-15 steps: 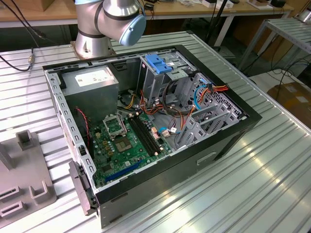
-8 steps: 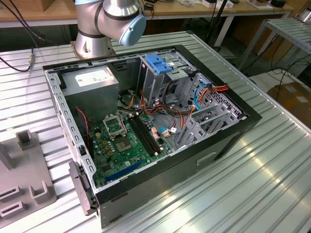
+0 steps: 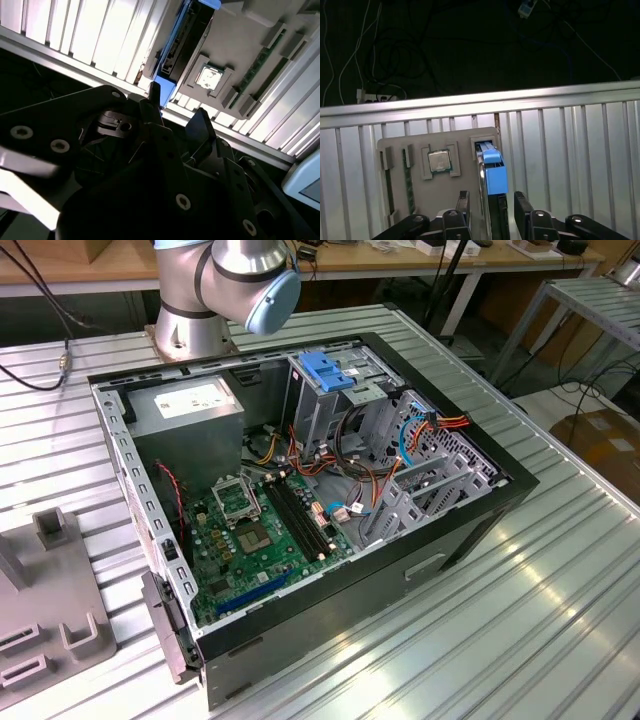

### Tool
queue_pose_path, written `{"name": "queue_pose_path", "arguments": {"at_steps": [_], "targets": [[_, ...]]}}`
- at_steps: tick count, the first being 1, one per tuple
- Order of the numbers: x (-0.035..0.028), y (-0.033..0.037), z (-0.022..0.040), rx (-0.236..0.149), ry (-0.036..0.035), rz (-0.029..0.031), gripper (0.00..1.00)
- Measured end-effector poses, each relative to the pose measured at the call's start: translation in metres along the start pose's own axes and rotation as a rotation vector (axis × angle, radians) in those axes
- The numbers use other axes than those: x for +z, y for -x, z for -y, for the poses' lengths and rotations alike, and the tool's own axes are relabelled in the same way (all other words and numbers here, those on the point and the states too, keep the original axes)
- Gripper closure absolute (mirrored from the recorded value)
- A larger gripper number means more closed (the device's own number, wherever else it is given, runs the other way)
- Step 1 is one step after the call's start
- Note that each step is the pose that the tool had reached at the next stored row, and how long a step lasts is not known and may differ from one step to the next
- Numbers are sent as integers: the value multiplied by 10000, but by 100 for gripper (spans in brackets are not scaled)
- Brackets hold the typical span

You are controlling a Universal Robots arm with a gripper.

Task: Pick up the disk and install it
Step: 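Pick up the disk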

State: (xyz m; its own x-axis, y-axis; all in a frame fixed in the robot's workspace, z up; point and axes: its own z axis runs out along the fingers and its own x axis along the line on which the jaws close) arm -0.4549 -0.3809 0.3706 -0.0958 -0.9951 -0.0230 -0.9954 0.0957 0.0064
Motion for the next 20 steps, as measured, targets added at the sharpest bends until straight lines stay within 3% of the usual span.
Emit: {"name": "queue_pose_path", "arguments": {"at_steps": [14,15,17,20], "targets": [[32,-1,0,-1,0,0,52],[32,-1,0,-1,1,0,51],[34,-1,0,-1,0,0,38],[35,-1,0,-1,0,0,38]]}}
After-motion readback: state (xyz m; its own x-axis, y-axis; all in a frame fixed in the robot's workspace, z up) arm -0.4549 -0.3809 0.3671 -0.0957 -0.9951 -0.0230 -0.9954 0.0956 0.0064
